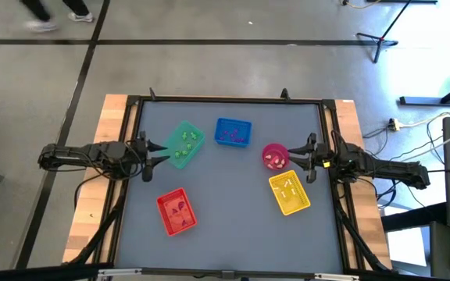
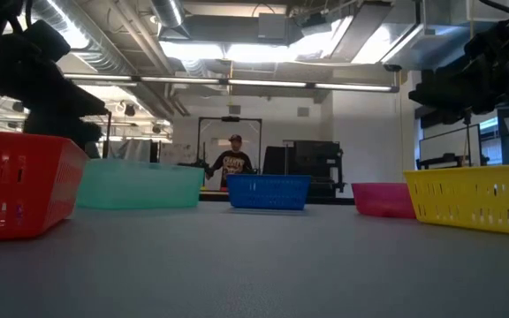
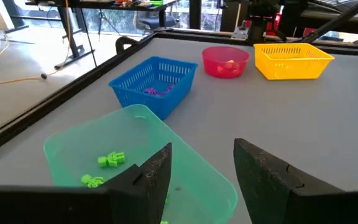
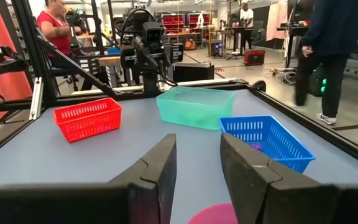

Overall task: Sort Halloween decoration
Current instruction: Return to Home Position

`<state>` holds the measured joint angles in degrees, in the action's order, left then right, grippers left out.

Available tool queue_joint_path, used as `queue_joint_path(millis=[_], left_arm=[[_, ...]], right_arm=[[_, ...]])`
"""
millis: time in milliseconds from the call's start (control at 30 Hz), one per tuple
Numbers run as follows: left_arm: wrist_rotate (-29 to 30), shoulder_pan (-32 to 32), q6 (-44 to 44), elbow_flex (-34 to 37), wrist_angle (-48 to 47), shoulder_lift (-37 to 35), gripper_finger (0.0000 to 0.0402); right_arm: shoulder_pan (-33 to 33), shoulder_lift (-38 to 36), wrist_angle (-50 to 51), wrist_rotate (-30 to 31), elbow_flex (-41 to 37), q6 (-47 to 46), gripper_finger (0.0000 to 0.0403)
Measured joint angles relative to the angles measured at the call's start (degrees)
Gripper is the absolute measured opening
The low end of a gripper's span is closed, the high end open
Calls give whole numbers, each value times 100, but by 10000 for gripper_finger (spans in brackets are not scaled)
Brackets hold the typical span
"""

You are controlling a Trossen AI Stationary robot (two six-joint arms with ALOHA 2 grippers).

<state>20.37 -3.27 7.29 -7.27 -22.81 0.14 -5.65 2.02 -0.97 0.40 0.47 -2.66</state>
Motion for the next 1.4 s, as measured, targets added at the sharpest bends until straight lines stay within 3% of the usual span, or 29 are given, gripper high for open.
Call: queue_joint_path(millis=[267, 533, 867, 1100, 1400], left_arm=[[46, 0, -55, 0, 0, 0, 158], [56, 0, -908, 1, 0, 0, 158], [53, 0, -948, 2, 0, 0, 158], [-620, 0, -1197, 0, -42, 0, 158], [-616, 0, -1169, 2, -74, 0, 158]], right_arm=[[0, -1, 4, 0, 0, -2, 122], [0, -2, 9, 0, -1, -2, 122], [0, -2, 13, 1, -2, -2, 122], [0, -1, 13, 0, -4, -2, 122], [0, -2, 15, 0, -4, -2, 122]])
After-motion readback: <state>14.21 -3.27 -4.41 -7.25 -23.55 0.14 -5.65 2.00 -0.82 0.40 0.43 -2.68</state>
